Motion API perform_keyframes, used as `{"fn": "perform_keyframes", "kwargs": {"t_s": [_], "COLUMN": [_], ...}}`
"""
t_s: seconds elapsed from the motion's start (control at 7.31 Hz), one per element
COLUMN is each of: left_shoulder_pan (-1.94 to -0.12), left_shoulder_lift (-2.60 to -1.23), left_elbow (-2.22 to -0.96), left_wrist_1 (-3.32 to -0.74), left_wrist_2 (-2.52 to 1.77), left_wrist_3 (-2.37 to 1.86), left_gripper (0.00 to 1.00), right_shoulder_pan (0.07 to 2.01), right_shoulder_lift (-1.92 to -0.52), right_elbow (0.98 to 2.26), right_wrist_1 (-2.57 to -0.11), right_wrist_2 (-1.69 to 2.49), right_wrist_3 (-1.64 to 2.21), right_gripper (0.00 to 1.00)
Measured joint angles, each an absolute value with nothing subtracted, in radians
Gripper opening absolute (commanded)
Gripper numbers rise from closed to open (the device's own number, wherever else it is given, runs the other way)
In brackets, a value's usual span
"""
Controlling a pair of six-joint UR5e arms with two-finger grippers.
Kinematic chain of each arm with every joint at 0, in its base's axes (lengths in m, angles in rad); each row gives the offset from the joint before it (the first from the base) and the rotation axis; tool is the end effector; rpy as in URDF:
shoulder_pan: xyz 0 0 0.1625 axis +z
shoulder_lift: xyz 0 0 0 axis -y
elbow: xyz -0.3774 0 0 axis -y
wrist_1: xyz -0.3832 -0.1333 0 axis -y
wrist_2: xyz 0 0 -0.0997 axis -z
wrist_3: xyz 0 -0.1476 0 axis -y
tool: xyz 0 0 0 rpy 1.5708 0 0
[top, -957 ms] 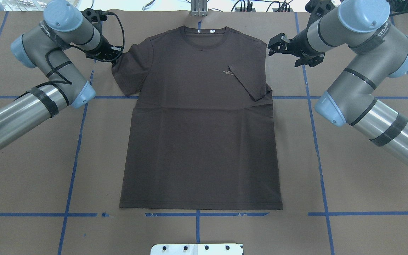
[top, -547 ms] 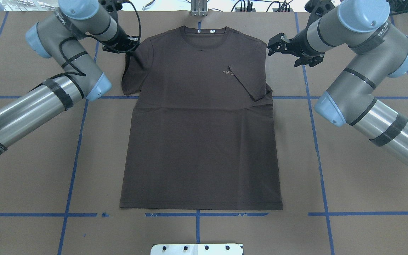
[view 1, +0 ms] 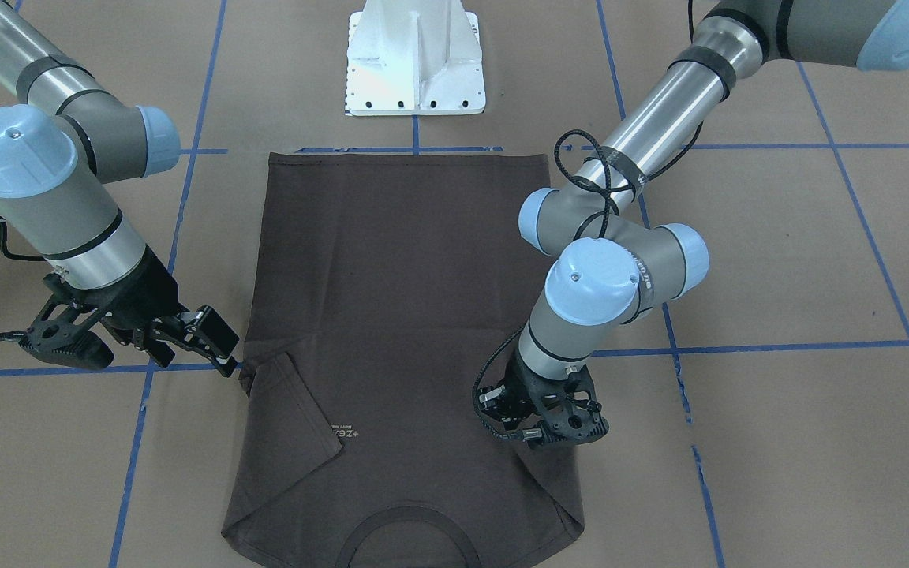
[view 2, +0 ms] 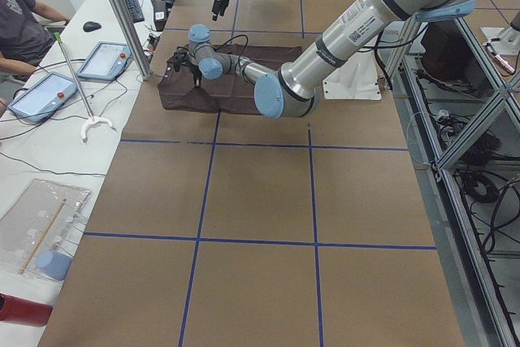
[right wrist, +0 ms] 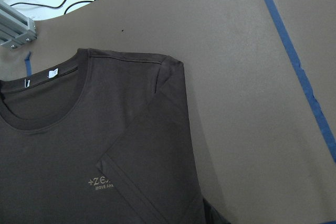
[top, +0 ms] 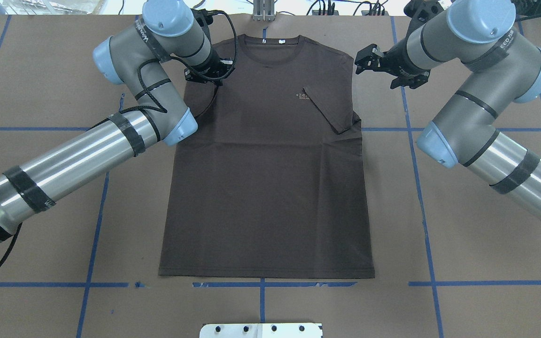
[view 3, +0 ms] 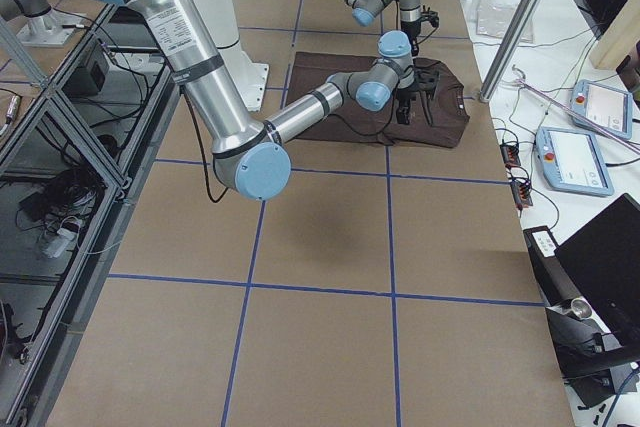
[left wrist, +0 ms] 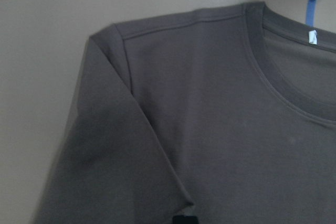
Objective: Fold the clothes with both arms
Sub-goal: 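Fold the sleeves inward with both grippers toward the shirt center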
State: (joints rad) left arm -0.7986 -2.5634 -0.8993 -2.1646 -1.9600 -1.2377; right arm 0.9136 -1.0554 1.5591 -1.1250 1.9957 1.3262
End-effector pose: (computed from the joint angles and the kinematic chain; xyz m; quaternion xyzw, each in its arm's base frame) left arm 0.5368 -0.6619 0.2521 0.0859 0.4588 -0.1199 0.8762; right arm -0.3635 -0.5897 0.3031 0.0876 -0.4766 0.1944 0.8529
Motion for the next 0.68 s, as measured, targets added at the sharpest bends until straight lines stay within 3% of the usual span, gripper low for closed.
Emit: {"fn": "perform_keyframes", "kwargs": {"t_s": [0.14, 0.27, 0.41, 0.68], "left_shoulder_pan": [-0.789, -0.784, -0.781, -0.765], "left_shoulder_lift": [-2.581, -2.589, -2.593, -2.573], "left_elbow": [-0.876, -0.865, -0.862, -0.947], "left_wrist_1": [-2.170, -2.177, -2.184, -2.189], "left_wrist_2": [-1.941, -1.931, -1.928, -1.930], "left_wrist_3": [-1.242, -1.244, -1.247, -1.331], "left_gripper": [0.40, 0.59, 0.64, 0.64], "right_shoulder_pan": [0.913, 0.912, 0.907, 0.874], "right_shoulder_lift": [-1.055, -1.055, -1.055, -1.067], "right_elbow": [1.559, 1.559, 1.559, 1.586], "right_wrist_1": [-1.125, -1.124, -1.124, -1.123], "right_wrist_2": [1.996, 1.995, 1.995, 1.991], "right_wrist_3": [1.327, 1.328, 1.330, 1.361], "right_gripper": [1.00, 1.00, 1.00, 1.00]}}
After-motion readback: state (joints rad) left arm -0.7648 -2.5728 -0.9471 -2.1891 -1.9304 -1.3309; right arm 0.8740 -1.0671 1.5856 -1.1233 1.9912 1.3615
